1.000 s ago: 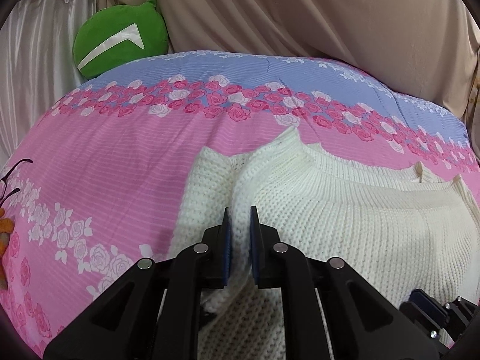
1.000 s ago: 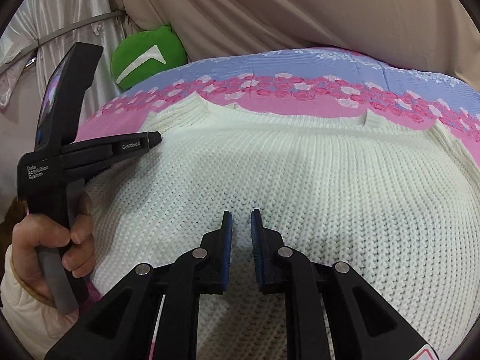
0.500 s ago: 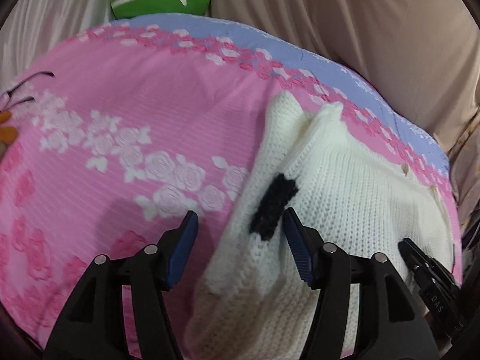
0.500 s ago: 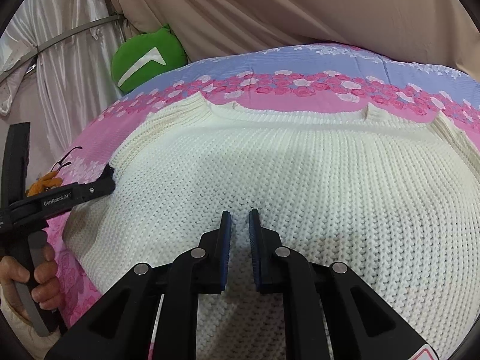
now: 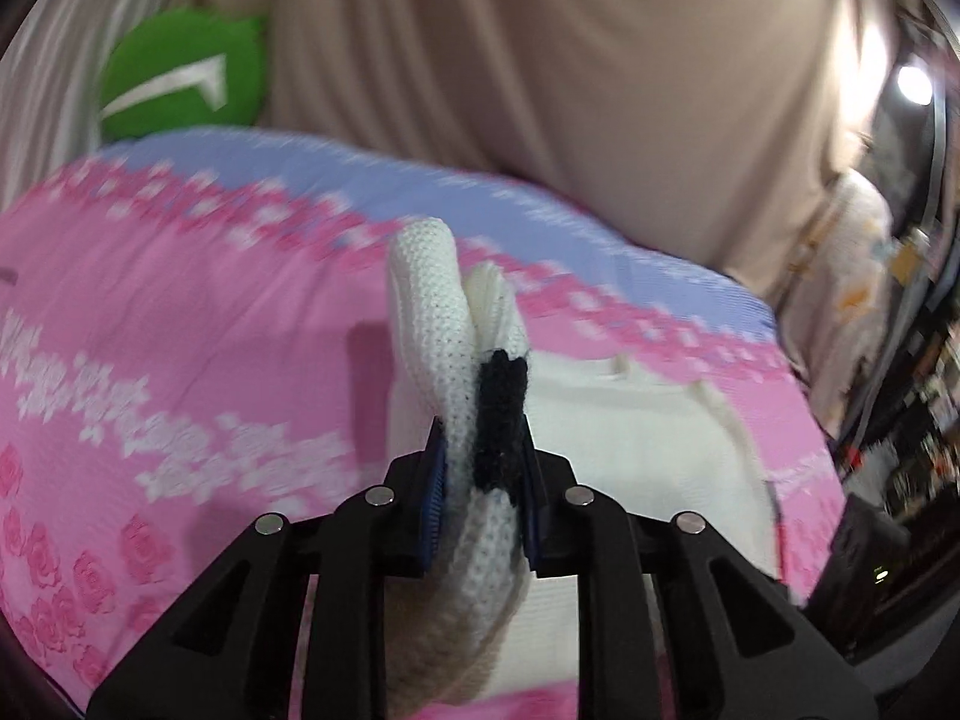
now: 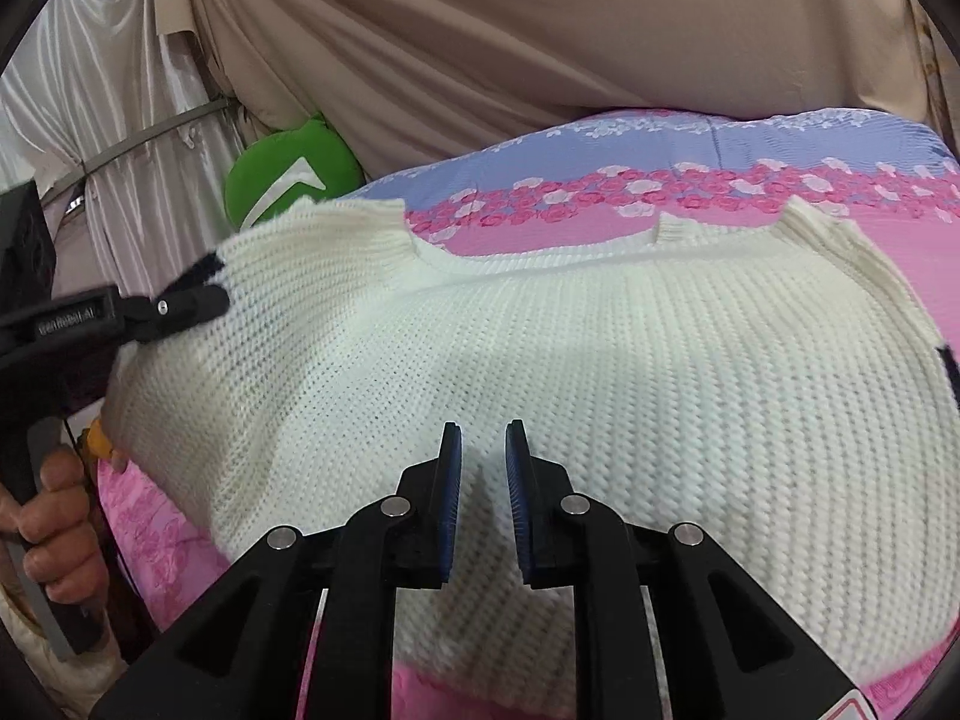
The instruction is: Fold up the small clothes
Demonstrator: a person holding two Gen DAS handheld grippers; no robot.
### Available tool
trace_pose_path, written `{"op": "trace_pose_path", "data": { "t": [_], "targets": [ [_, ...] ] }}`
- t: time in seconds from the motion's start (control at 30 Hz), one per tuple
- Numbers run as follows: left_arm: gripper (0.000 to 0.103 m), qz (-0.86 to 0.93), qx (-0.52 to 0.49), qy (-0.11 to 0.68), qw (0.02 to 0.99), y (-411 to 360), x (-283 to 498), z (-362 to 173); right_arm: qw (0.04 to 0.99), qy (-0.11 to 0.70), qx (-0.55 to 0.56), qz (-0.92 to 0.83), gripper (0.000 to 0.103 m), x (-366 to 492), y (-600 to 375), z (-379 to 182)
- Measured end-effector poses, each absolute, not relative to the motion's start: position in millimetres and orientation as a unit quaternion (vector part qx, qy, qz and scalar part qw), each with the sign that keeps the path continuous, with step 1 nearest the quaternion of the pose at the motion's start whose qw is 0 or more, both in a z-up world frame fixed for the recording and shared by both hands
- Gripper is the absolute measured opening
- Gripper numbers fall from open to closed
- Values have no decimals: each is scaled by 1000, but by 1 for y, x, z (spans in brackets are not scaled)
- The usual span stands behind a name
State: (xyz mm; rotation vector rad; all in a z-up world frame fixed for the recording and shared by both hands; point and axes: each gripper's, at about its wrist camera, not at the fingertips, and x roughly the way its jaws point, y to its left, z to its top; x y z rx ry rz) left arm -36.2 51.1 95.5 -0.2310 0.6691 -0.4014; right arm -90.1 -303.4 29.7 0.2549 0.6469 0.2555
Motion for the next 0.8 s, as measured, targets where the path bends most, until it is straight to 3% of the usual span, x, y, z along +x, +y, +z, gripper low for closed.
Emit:
{"op": "trace_pose_path", "data": {
  "t": [0.2, 0.4, 0.47, 0.57, 0.63, 0.67, 0.73, 0.8],
  "targets": [
    [19, -313, -60, 323, 891, -71, -44, 101, 944, 294, 140, 46, 19, -142, -369, 33],
    [22, -325, 3, 400, 857, -171, -27, 27, 938, 308, 157, -7, 19, -168, -410, 21],
    [28, -321, 2, 385, 865, -167, -35, 32, 936, 310, 165, -9, 19, -173, -417, 19],
    [52, -337, -29, 376, 863, -135, -46, 59, 939, 296, 178, 4, 21, -175, -425, 27],
    [72, -315, -40, 340, 885, -101, -58, 81, 943, 278, 182, 23, 34, -171, -427, 39],
    [73, -297, -41, 323, 898, -84, -63, 89, 944, 271, 186, 38, 39, -168, -428, 44],
    [75, -252, -38, 309, 916, -55, -68, 96, 941, 260, 202, 77, 60, -157, -426, 52],
    [75, -221, -42, 317, 921, -34, -68, 93, 932, 264, 222, 106, 66, -142, -423, 53]
  ]
}}
